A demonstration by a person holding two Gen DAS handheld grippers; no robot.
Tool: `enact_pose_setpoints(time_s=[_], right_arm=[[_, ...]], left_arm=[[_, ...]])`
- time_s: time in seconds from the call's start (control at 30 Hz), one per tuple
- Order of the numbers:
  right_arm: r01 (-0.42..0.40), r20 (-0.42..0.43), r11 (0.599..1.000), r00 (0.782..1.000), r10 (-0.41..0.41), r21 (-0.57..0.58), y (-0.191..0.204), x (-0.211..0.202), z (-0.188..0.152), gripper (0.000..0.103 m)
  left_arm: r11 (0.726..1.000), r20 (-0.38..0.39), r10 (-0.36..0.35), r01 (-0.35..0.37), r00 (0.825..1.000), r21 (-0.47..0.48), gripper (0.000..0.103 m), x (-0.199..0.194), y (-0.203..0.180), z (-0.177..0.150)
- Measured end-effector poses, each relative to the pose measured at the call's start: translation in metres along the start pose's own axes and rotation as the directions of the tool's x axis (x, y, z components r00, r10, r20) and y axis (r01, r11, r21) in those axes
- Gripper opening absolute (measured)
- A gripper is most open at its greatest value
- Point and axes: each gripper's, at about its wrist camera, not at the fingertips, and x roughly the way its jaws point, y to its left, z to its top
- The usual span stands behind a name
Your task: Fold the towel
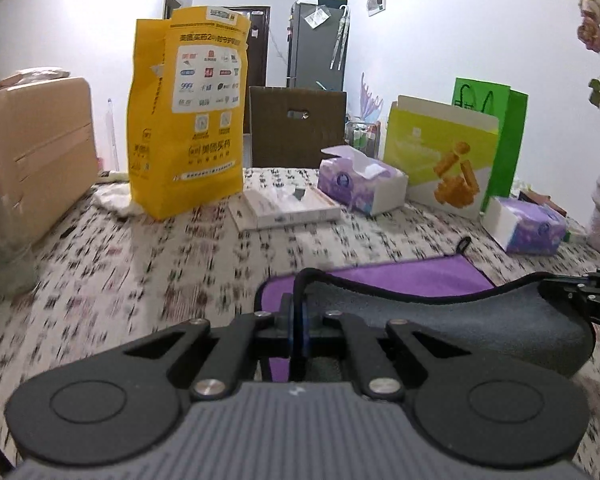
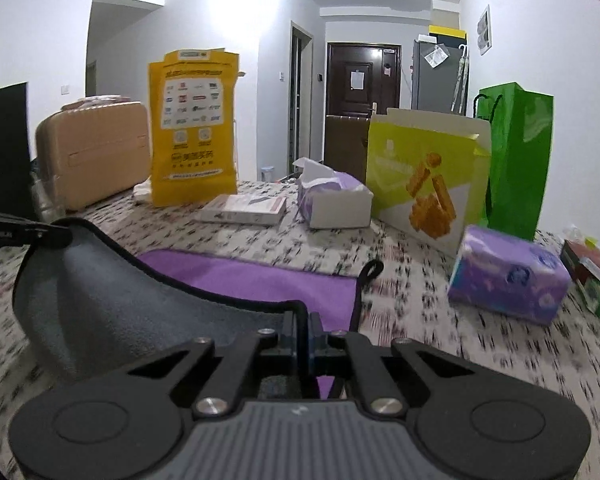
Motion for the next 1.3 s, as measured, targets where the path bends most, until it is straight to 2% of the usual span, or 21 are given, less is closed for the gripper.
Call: enact_pose_setpoints(time_s=[0.1, 0.33, 0.63, 0.7, 0.73, 0.8, 0.83, 0.9, 0.93, 0.97, 1.1, 1.13, 1.17, 1.2, 1.23, 1.3], right_arm=[[-0.003, -0.005, 1.000, 1.000, 0.003, 0.019, -0.010, 0.022, 0.013, 0.005], [-0.012, -0.039, 0.998, 0.999, 0.014, 0.064, -0.035, 0.080, 0.032, 0.004], [0.005, -0.091, 0.998, 0.996, 0.001, 0.068, -0.050, 0.126, 0.035, 0.005], [0.006, -0.118, 0.997, 0.993, 0.003, 0.078, -0.052, 0.134, 0.033, 0.007], [0.014, -0.137, 0.996, 0.991, -0.003, 0.083, -0.053, 0.138, 0.031, 0.012], [0.025, -0.139, 0.995, 0.990, -0.011, 0.100, -0.056, 0.140, 0.028, 0.015], [0.024, -0.139, 0.994, 0.990, -0.009, 0.106, -0.058, 0.139, 0.028, 0.018], [0.032, -0.127, 0.993, 0.992, -0.017, 0.113, -0.060, 0.134, 0.030, 0.026], [0.035, -0.121, 0.992, 0.992, -0.021, 0.118, -0.060, 0.131, 0.031, 0.031], [0.032, -0.115, 0.992, 0.993, -0.018, 0.124, -0.061, 0.127, 0.034, 0.032], [0.027, -0.099, 0.991, 0.995, -0.014, 0.128, -0.060, 0.110, 0.042, 0.035], [0.026, -0.096, 0.991, 0.995, -0.013, 0.129, -0.060, 0.104, 0.044, 0.041], [0.026, -0.094, 0.991, 0.995, -0.014, 0.130, -0.059, 0.098, 0.046, 0.052], [0.024, -0.098, 0.992, 0.995, -0.012, 0.128, -0.058, 0.091, 0.048, 0.057], [0.020, -0.100, 0.992, 0.995, -0.008, 0.122, -0.056, 0.086, 0.049, 0.061], [0.018, -0.100, 0.994, 0.995, -0.007, 0.109, -0.052, 0.072, 0.051, 0.062]], left_arm=[[1.000, -0.012, -0.009, 0.009, 1.000, -0.001, 0.004, 0.026, 0.006, 0.014], [0.999, -0.095, 0.000, -0.004, 0.996, -0.036, 0.004, 0.088, 0.021, 0.030], [1.000, -0.132, 0.012, -0.015, 0.991, -0.019, 0.005, 0.129, 0.024, 0.032], [1.000, -0.153, 0.022, -0.025, 0.988, -0.018, 0.005, 0.136, 0.025, 0.029], [1.000, -0.167, 0.019, -0.022, 0.986, -0.015, 0.005, 0.139, 0.025, 0.028], [0.999, -0.184, 0.031, -0.034, 0.983, -0.010, 0.007, 0.141, 0.027, 0.024], [0.999, -0.186, 0.033, -0.036, 0.982, -0.011, 0.009, 0.140, 0.028, 0.023], [0.999, -0.189, 0.047, -0.050, 0.981, -0.013, 0.020, 0.137, 0.030, 0.023], [0.998, -0.188, 0.054, -0.057, 0.981, -0.012, 0.035, 0.133, 0.030, 0.023], [0.998, -0.181, 0.058, -0.061, 0.982, -0.010, 0.044, 0.129, 0.030, 0.024], [0.998, -0.160, 0.058, -0.059, 0.985, -0.001, 0.054, 0.106, 0.028, 0.033], [0.998, -0.158, 0.058, -0.059, 0.986, -0.004, 0.060, 0.099, 0.027, 0.034], [0.998, -0.155, 0.060, -0.061, 0.986, -0.004, 0.065, 0.092, 0.026, 0.036], [0.998, -0.151, 0.063, -0.064, 0.986, -0.001, 0.068, 0.086, 0.024, 0.037], [0.998, -0.148, 0.063, -0.063, 0.987, 0.003, 0.072, 0.079, 0.023, 0.038], [0.998, -0.142, 0.057, -0.056, 0.988, 0.013, 0.076, 0.064, 0.019, 0.039]])
